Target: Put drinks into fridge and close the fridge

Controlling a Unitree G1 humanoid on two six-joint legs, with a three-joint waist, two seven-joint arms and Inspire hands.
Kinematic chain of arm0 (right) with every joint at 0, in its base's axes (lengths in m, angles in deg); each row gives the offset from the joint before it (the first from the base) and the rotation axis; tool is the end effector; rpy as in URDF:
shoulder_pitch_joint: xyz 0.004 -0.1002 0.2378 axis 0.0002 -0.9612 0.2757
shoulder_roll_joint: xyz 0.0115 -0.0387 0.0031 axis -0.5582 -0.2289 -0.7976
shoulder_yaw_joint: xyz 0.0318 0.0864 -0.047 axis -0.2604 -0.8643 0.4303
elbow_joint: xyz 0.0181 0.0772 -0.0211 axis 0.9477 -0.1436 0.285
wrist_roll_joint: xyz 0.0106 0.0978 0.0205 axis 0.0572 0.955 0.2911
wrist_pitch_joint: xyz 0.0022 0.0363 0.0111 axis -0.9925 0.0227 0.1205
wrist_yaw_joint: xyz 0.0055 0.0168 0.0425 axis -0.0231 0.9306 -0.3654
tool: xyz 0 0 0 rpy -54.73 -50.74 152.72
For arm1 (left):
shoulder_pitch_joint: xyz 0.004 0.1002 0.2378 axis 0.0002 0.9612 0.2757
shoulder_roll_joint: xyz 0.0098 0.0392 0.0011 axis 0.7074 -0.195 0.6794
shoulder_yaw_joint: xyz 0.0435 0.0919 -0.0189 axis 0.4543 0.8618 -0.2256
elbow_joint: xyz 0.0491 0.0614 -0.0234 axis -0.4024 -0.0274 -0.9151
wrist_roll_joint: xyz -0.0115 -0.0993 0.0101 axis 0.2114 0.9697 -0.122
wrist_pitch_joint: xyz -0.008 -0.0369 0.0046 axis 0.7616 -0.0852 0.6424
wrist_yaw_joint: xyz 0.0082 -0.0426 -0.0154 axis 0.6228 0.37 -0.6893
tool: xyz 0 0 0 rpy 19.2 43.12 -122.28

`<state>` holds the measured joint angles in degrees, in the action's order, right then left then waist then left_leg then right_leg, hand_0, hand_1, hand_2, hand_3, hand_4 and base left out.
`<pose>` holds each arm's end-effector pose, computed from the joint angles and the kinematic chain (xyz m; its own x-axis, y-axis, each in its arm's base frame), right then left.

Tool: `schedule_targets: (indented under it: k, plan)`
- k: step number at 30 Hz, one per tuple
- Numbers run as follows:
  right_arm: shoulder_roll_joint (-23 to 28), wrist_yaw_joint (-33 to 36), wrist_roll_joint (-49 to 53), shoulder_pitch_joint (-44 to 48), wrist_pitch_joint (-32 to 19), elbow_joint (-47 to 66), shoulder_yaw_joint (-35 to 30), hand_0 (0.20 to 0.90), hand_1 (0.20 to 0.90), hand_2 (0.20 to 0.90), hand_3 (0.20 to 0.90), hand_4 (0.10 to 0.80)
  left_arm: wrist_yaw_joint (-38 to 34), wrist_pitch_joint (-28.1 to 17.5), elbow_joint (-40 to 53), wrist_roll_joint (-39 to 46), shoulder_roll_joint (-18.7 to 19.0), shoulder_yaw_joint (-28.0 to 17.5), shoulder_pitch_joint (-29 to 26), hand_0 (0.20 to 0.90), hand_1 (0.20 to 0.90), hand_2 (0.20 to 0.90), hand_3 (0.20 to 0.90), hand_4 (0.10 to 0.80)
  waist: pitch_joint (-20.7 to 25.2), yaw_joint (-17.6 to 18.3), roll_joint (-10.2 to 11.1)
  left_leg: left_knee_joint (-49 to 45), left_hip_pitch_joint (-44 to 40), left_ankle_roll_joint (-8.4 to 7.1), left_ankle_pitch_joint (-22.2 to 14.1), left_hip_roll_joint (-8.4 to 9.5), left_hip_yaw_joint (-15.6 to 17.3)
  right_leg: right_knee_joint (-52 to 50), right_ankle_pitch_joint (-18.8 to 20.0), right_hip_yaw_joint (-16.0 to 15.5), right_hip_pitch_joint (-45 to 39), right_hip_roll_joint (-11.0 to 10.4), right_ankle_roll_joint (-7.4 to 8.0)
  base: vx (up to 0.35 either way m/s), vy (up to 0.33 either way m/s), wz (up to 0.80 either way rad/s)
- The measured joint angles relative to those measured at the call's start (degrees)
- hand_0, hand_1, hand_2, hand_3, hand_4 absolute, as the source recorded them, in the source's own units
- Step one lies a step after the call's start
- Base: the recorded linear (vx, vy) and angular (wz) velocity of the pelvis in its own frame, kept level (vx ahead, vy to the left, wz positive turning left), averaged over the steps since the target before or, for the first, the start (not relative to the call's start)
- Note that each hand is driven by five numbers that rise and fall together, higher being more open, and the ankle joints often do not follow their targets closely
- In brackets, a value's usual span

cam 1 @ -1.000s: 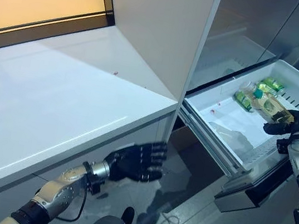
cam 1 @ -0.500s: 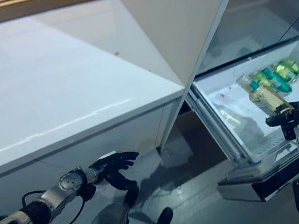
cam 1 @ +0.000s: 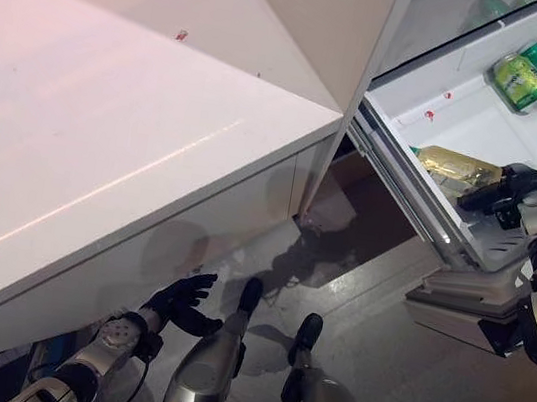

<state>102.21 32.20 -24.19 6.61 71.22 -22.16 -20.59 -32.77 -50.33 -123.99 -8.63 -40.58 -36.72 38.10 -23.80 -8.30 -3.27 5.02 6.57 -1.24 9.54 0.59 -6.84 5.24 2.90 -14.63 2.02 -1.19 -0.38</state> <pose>0.3266 -0.3264 0.1943 0.8129 -0.4745 -0.3377 0.0832 0.6685 -0.7390 0.1648 0.2293 -0.0623 0.7690 -0.2148 -0.6021 0.3731 0.9156 0.1500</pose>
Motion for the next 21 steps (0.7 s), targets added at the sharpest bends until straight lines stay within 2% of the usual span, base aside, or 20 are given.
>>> schedule_targets:
  k: [6,7,8,16,21]
  plan:
    - [-0.1,-2.4,-3.4,1.4,1.2,0.0,0.0,0.3,0.3,0.3,0.2,0.1,0.1,0.0,0.1,0.3,-0.1,-1.3,0.0,0.9,0.9,0.9,0.9,0.8,0.0,-0.1,0.0,0.0,0.6,0.0,0.0,-0.13,0.2,0.0,0.0,0.1,0.6,0.1,-0.06,-0.005,0.004,-0.01]
    - [-0.1,-3.3,-5.1,1.7,1.2,0.0,0.1,0.587,0.587,0.587,0.535,0.435,0.1,0.0,0.2,0.3,-0.1,-1.3,-0.1,0.9,0.9,0.9,0.9,0.8,-0.1,-0.1,-0.1,0.0,0.6,0.0,0.0,-0.13,0.2,0.0,0.0,0.1,0.6,0.1,-0.06,0.0,0.0,0.0]
    - [-0.1,-4.2,-6.7,2.2,1.2,0.0,0.6,0.9,0.9,0.9,0.9,0.8,0.1,0.0,0.2,0.3,-0.1,-1.3,-0.1,0.9,0.9,0.9,0.9,0.8,-0.1,-0.1,-0.2,0.0,0.6,0.0,0.0,-0.13,0.2,0.0,0.0,0.1,0.6,0.1,-0.06,0.0,0.0,0.0]
    - [-0.1,-6.1,-13.5,3.4,0.4,1.7,4.7,0.9,0.9,0.9,0.9,0.8,0.1,0.1,0.2,0.2,-0.1,-1.5,-0.1,0.9,0.9,0.9,0.9,0.8,-0.1,-0.2,-0.2,0.0,0.4,0.0,0.0,-0.15,0.2,0.0,0.2,0.0,0.3,0.1,-0.18,0.0,0.0,0.0]
    - [0.4,-10.7,-21.3,2.8,0.9,7.4,7.3,0.9,0.9,0.9,0.9,0.8,0.0,0.2,0.7,-0.4,-0.3,-2.9,-0.1,0.9,0.9,0.9,0.9,0.8,-0.1,0.1,-0.2,0.0,-0.4,-0.01,0.0,-0.36,0.3,0.0,0.2,0.1,-0.3,0.4,-0.27,0.0,0.0,0.0]
